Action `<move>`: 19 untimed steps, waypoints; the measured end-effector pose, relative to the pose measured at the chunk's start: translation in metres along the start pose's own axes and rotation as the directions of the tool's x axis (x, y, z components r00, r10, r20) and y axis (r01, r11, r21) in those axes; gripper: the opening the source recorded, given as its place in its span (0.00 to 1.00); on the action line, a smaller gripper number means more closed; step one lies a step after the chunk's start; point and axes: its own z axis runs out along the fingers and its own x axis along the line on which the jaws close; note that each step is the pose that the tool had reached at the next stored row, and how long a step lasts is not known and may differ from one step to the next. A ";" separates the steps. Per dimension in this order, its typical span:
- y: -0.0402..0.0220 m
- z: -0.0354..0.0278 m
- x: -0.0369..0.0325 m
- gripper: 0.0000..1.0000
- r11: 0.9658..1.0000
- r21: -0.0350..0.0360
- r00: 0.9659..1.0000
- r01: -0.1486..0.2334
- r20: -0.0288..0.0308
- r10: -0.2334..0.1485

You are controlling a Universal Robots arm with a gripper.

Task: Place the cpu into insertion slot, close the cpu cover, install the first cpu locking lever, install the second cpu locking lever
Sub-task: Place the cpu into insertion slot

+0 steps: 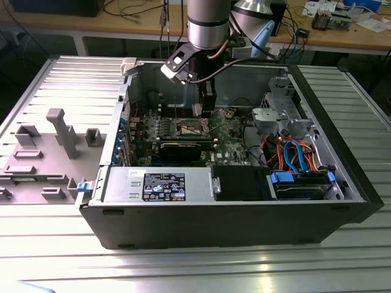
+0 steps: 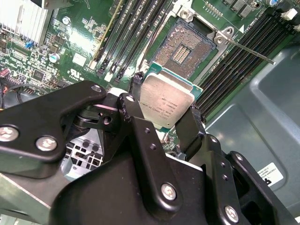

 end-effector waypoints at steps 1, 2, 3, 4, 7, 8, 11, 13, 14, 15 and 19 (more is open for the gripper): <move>-0.0001 0.0011 -0.0001 0.54 1.000 0.000 1.000 -0.008 0.002 0.008; -0.0004 0.0037 -0.0001 0.54 1.000 0.000 1.000 -0.030 0.003 0.030; -0.0005 0.0054 -0.0001 0.54 0.999 0.000 0.999 -0.042 0.004 0.042; -0.0007 0.0061 0.0000 0.54 0.999 0.000 0.999 -0.047 0.004 0.047; -0.0061 0.0080 0.0011 0.54 0.999 0.000 0.999 -0.049 0.004 0.049; -0.0085 0.0088 0.0020 0.54 0.999 0.000 0.999 -0.048 0.004 0.048; -0.0126 0.0136 0.0049 0.54 0.999 0.000 0.999 -0.049 0.004 0.049; -0.0146 0.0175 0.0073 0.54 0.999 0.000 0.999 -0.048 0.004 0.048; -0.0152 0.0188 0.0081 0.54 0.999 0.000 0.999 -0.048 0.004 0.048; -0.0159 0.0202 0.0090 0.54 0.999 0.000 0.999 -0.048 0.004 0.048; -0.0178 0.0266 0.0107 0.54 0.999 0.000 0.999 -0.047 0.004 0.047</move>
